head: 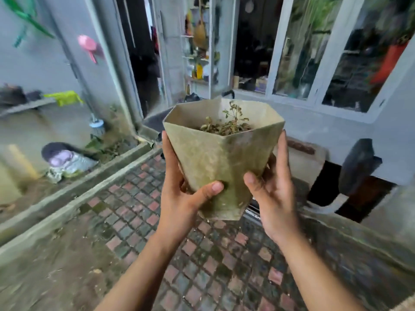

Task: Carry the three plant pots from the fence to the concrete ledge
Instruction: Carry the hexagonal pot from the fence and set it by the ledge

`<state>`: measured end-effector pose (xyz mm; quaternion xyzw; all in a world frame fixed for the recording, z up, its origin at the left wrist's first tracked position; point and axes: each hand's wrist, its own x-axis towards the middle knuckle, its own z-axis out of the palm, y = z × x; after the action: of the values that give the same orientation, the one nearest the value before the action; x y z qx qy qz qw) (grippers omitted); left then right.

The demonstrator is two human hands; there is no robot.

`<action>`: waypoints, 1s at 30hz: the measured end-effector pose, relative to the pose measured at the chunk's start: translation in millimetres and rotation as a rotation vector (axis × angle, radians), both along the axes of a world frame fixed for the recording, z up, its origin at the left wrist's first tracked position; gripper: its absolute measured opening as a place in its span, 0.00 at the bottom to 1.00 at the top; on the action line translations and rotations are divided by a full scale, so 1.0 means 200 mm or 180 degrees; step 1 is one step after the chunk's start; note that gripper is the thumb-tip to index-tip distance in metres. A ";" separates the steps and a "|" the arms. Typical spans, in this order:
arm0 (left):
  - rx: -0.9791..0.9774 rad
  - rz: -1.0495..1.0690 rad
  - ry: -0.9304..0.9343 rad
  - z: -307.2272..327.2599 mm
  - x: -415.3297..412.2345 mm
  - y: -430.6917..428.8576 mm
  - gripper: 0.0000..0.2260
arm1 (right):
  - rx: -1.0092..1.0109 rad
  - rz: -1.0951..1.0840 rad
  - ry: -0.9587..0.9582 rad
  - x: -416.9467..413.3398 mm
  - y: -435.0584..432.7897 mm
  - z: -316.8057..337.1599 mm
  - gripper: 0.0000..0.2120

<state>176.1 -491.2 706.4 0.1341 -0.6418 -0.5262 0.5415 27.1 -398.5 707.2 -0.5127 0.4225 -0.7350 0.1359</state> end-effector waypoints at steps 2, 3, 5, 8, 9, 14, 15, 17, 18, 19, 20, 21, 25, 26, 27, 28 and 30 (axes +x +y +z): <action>0.0052 0.0234 0.0020 0.01 -0.03 -0.16 0.52 | 0.0027 0.0184 -0.0061 -0.09 -0.22 0.01 0.36; 0.0061 0.0373 0.0028 0.01 -0.03 -0.24 0.52 | 0.0051 0.0303 -0.0057 -0.12 -0.34 0.02 0.36; 0.0090 0.0676 0.0009 0.02 -0.02 -0.41 0.52 | 0.0064 0.0591 -0.0024 -0.16 -0.60 0.02 0.35; 0.0144 0.1130 0.0049 0.01 0.02 -0.67 0.51 | 0.0132 0.0966 -0.0054 -0.14 -0.99 0.01 0.35; 0.0163 0.1263 0.0091 0.00 0.03 -0.76 0.50 | 0.0156 0.1096 -0.0074 -0.12 -1.12 -0.01 0.35; 0.0262 0.1758 0.0103 -0.09 0.16 -1.30 0.53 | 0.0227 0.1455 -0.0034 0.03 -1.81 -0.10 0.37; 0.0274 0.1833 0.0112 -0.10 0.19 -1.43 0.53 | 0.0256 0.1572 -0.0063 0.06 -1.96 -0.13 0.38; 0.0325 0.1968 0.0120 -0.12 0.25 -1.67 0.55 | 0.0346 0.1747 -0.0110 0.11 -2.24 -0.15 0.39; 0.0393 0.1985 0.0111 -0.12 0.27 -1.79 0.56 | 0.0427 0.1790 -0.0135 0.14 -2.37 -0.15 0.39; 0.0461 0.2006 0.0114 -0.13 0.30 -1.90 0.56 | 0.0467 0.1805 -0.0149 0.17 -2.50 -0.15 0.40; 0.0487 0.2047 0.0137 -0.13 0.32 -2.04 0.57 | 0.0449 0.1814 -0.0161 0.19 -2.65 -0.16 0.40; 0.0486 0.2057 0.0139 -0.13 0.34 -2.13 0.56 | 0.0436 0.1838 -0.0166 0.22 -2.76 -0.15 0.39; 0.0603 0.2210 -0.0032 -0.16 0.41 -2.54 0.59 | 0.0595 0.1977 -0.0341 0.31 -3.22 -0.19 0.39; 0.0645 0.2239 -0.0051 -0.18 0.44 -2.65 0.58 | 0.0632 0.2023 -0.0381 0.34 -3.33 -0.21 0.39; 0.0659 0.2285 -0.0061 -0.20 0.46 -2.75 0.58 | 0.0644 0.2088 -0.0393 0.36 -3.44 -0.23 0.39; 0.0645 0.2349 -0.0071 -0.22 0.49 -2.86 0.57 | 0.0642 0.2164 -0.0389 0.39 -3.56 -0.25 0.39; 0.0624 0.2444 -0.0105 -0.28 0.52 -3.08 0.56 | 0.0676 0.2278 -0.0378 0.43 -3.80 -0.30 0.38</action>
<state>280.5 -1106.9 651.4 0.4238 -0.5003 -0.3419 0.6732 113.5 -1158.9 648.0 -0.5674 0.2819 -0.6216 0.4607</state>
